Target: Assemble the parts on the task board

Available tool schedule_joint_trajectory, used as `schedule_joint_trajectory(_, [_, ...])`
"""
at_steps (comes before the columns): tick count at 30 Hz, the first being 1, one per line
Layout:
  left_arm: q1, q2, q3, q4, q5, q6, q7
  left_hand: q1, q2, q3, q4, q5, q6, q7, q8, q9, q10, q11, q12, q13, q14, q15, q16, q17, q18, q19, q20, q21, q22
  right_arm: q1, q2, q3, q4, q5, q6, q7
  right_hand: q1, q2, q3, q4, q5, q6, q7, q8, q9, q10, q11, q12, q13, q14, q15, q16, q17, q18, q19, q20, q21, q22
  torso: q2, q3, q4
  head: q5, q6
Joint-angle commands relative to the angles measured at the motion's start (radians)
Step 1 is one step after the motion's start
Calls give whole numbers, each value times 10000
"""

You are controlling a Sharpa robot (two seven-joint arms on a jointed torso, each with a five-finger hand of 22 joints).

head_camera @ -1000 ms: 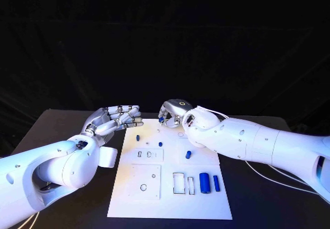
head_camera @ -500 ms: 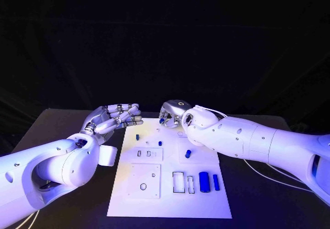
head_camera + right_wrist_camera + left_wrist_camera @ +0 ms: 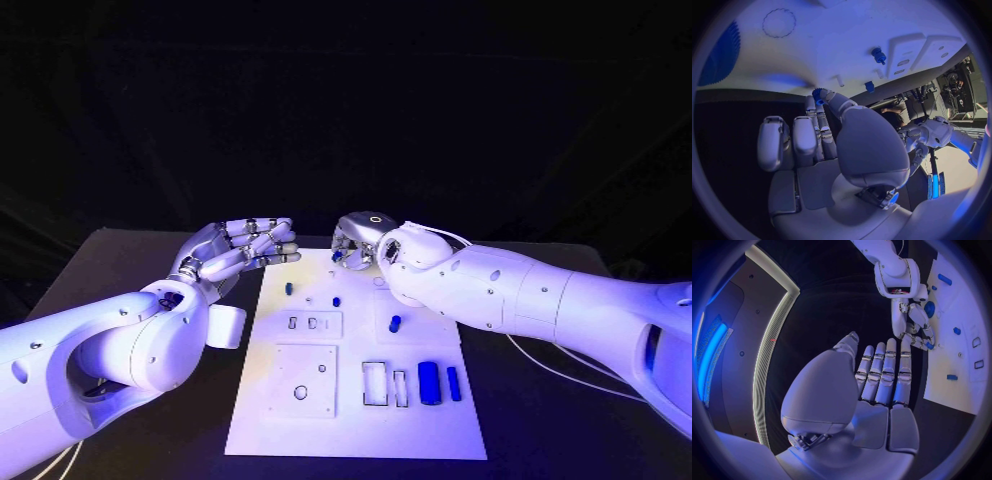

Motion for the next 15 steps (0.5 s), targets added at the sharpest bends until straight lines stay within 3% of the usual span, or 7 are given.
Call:
schedule_joint_trajectory(1, [22, 33, 11, 9, -43, 204, 39, 69, -16, -6, -41, -48, -38, 53, -34, -9, -34, 14, -54, -9, 57, 33, -30, 16, 125, 79, 22, 53, -9, -16, 72, -9, -62, -116, 234, -49, -73, -77, 37, 77, -77, -99, 71, -79, -1, -208, 94, -156, -53, 53, 26, -31, -69, -57, -136, 33, -102, -82, 2, 1, 11, -9, 16])
schedule_joint_trajectory(9, [34, 40, 11, -4, -43, 224, 3, 66, -17, -10, -40, -49, -42, 55, -38, -10, -39, 16, -61, -11, 52, 35, -36, 16, 124, 78, 22, 51, -11, -45, 160, -19, -219, -97, 171, -112, -234, -414, 89, 201, -296, -936, 416, -502, -165, -1171, 445, -662, -292, -245, 317, -503, -916, 141, -827, 278, -724, -953, 11, 1, 19, 7, 20])
schedule_joint_trajectory(15, [39, 16, 11, -25, -43, 220, -16, 60, -20, -15, -37, -51, -47, 59, -42, -10, -45, 19, -66, -13, 48, 38, -42, 16, 123, 76, 23, 49, -13, -43, -173, -20, 246, -173, -80, -199, -239, -540, -24, 212, -285, -1139, 443, -485, -201, -1399, 502, -695, -323, -333, 364, -633, -1159, 206, -1024, 347, -925, -1199, -12, 0, -25, 35, 30])
